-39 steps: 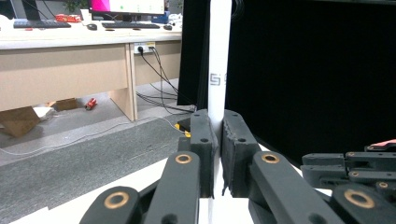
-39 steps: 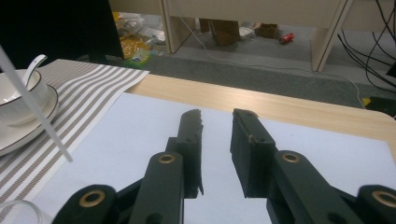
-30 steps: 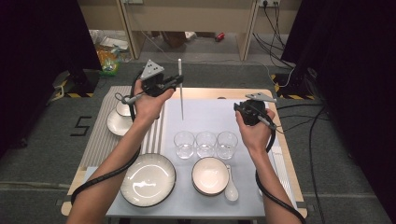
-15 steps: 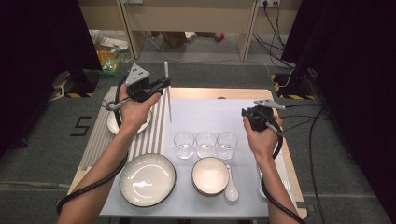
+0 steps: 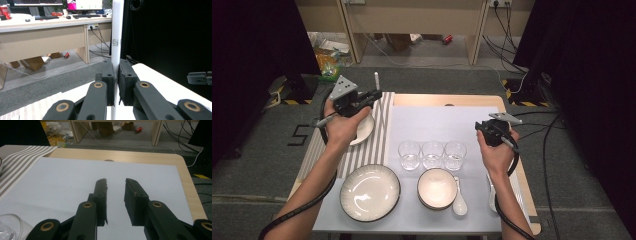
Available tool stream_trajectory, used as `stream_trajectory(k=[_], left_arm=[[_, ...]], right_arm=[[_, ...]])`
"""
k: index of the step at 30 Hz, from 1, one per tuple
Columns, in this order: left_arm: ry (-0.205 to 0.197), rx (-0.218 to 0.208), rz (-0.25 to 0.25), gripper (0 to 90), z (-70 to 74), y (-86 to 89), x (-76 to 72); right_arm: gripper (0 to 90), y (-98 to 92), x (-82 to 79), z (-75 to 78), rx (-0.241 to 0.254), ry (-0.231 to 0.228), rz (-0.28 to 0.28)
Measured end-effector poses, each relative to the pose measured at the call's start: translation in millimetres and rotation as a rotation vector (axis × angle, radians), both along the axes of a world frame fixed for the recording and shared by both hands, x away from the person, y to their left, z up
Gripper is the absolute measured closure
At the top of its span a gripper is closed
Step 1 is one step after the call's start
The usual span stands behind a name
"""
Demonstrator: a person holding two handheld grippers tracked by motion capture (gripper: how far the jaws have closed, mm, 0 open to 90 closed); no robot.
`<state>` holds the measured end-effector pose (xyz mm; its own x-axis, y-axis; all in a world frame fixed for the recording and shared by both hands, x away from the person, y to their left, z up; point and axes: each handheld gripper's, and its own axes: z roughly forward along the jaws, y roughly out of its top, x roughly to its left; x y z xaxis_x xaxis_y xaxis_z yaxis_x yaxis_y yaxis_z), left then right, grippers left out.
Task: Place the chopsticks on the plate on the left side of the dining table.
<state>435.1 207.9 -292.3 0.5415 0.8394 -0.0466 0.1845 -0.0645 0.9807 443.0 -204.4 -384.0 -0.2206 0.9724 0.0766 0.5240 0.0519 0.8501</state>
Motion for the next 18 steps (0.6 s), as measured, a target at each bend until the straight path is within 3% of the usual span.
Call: stream_trajectory(k=[18], left_arm=[[-0.003,0.008,0.022,83.7,-5.2,22.0,-21.8]], right_arm=[[71.3,-10.1,-11.4,-12.1,-0.003,0.014,-0.017]])
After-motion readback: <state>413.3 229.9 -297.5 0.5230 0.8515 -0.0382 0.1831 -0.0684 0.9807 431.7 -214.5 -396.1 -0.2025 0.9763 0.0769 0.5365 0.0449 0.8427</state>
